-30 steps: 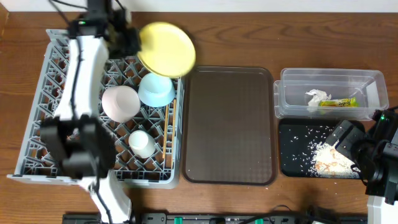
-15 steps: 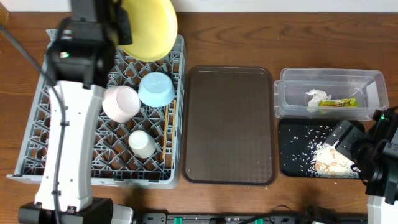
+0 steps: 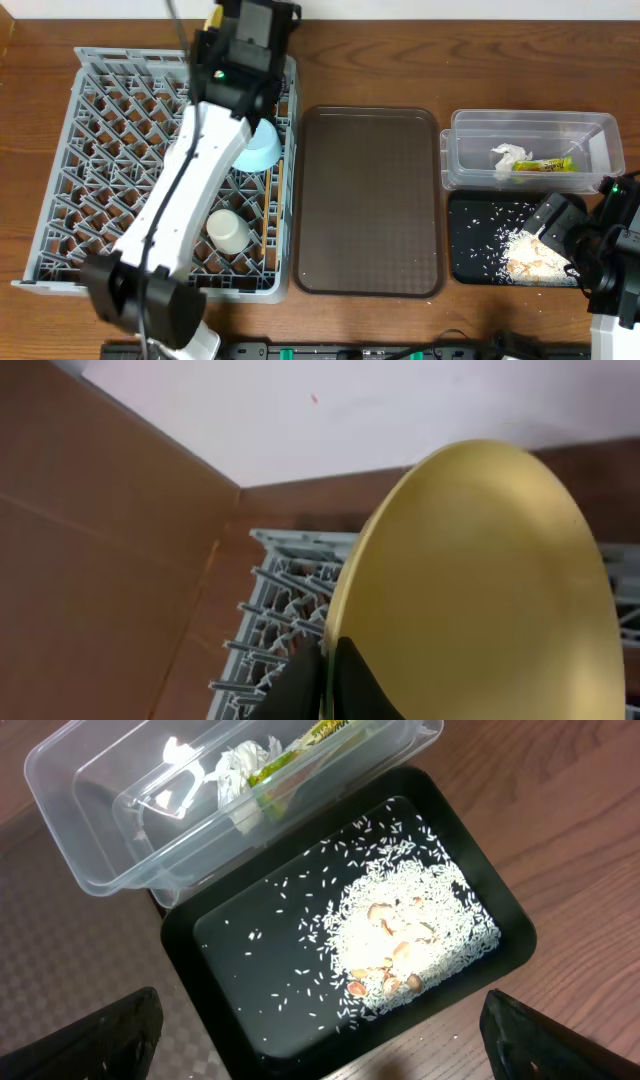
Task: Sort waste into correct bins and load items into the dishwasher
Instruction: 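Swing the yellow plate over the rack's back edge with the left gripper, then lower the yellow plate upright into the rack's right slots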
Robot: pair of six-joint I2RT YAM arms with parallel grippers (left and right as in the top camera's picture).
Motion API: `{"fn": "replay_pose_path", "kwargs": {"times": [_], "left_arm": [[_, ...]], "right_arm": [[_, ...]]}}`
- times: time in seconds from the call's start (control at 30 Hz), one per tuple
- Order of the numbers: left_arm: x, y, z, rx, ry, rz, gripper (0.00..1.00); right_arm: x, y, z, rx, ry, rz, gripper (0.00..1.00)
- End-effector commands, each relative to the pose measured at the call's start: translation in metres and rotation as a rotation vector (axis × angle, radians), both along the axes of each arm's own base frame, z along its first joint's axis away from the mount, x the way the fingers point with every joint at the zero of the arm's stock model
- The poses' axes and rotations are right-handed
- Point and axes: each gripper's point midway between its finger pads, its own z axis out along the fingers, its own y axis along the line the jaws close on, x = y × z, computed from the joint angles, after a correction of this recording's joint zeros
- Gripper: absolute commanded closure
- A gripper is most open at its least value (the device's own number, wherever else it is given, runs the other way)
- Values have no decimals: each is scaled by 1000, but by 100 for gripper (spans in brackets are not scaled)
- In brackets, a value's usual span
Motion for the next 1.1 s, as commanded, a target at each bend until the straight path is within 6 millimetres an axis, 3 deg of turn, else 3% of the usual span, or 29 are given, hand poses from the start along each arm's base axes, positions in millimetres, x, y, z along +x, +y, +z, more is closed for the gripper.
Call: {"fn": "replay_pose_path", "kwargs": {"times": [0.0, 0.27, 0.4, 0.57, 0.8, 1.07], "left_arm": [[8, 6, -10, 62, -3, 53, 93], [19, -18, -30, 88, 4, -8, 93], [20, -34, -50, 106, 27, -47, 93], [23, -38, -62, 141, 50, -63, 92], [29, -30, -39, 265, 12, -39, 93], [32, -29, -29, 310, 3, -40, 92]], "right_arm": [[0, -2, 5, -6, -14, -12, 1], [0, -2, 5, -6, -14, -12, 1], [0, -2, 5, -6, -14, -12, 1], [0, -2, 5, -6, -14, -12, 1], [0, -2, 5, -6, -14, -12, 1], [0, -2, 5, -6, -14, -12, 1]]}}
